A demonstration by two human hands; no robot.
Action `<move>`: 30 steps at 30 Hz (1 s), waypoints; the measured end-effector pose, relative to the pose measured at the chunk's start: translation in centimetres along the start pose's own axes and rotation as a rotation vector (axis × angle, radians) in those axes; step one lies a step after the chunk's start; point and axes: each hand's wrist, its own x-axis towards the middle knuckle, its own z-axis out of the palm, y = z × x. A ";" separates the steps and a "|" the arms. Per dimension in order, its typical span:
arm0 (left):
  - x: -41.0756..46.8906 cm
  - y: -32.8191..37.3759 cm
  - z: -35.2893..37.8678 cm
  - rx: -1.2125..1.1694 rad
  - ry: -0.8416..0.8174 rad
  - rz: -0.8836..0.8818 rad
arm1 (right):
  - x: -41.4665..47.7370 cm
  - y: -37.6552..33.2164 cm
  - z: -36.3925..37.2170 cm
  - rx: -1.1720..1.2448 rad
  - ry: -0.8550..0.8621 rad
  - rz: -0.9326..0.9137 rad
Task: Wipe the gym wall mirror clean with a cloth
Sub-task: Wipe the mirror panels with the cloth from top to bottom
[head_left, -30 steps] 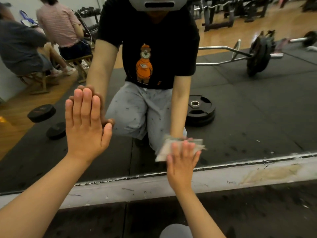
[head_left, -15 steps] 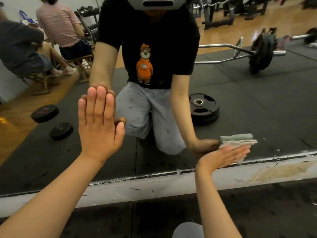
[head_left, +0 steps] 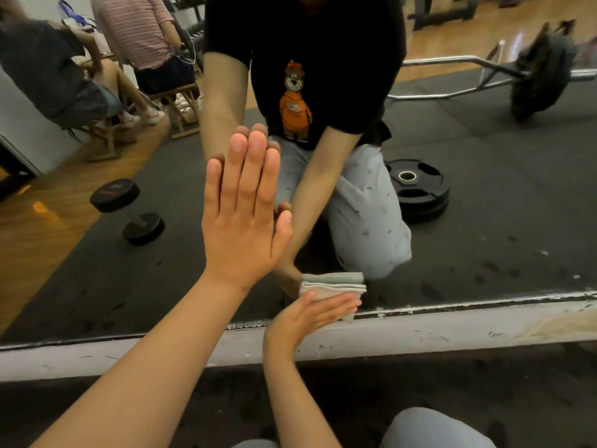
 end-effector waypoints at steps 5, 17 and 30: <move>-0.1 -0.2 -0.5 0.024 -0.054 -0.005 | 0.6 -1.1 -1.4 0.026 -0.070 0.047; 8.5 12.0 -1.3 0.028 -0.086 0.391 | 21.8 -9.4 -15.6 0.035 0.310 -0.077; 24.6 21.8 2.0 0.197 0.064 0.585 | 34.6 -18.6 -26.5 -0.077 0.273 -0.135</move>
